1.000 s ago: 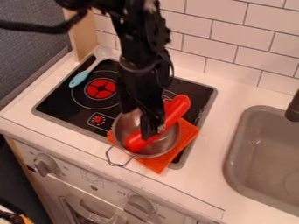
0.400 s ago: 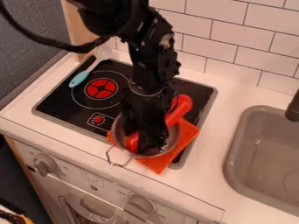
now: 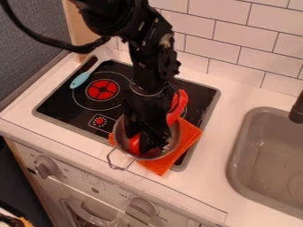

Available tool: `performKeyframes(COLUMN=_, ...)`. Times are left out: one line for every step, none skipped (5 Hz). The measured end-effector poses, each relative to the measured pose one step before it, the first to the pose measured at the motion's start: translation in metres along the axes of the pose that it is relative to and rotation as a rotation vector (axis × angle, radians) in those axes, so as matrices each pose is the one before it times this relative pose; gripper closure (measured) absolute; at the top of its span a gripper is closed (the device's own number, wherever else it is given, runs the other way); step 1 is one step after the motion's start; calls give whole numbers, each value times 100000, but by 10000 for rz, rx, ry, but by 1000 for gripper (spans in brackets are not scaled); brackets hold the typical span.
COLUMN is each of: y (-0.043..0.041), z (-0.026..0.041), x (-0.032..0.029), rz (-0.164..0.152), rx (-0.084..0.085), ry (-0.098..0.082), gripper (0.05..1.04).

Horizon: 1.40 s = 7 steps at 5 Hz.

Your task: Move the sausage to the upper side of the right burner

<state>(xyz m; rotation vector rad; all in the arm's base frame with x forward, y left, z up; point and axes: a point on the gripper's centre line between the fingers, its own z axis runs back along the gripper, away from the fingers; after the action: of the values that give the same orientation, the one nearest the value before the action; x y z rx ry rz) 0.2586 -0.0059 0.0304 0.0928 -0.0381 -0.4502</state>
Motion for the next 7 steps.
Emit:
performKeyframes(y=1274, z=4166, x=2057, rz=616, rx=-381, ry=-1024, gripper=625)
performKeyframes(y=1612, z=2638, x=3401, rz=821, rx=-612, ry=-537, gripper=625)
performKeyframes(y=1128, z=-1702, x=2813, rz=575, rx=-210, ry=492, gripper=625)
performKeyframes(y=1197, z=-3085, x=2402, rz=547, rx=56, ry=498, gripper=625)
performKeyframes(y=-57, z=-2427, x=1100, rz=-258, rx=81, ry=492, gripper=625)
performKeyframes(y=155, z=-656, x=-108, rz=-99, rx=169, ry=173, gripper=549)
performKeyframes(y=-2, z=-482, x=-508, rz=-169, rx=36, ry=137, gripper=242)
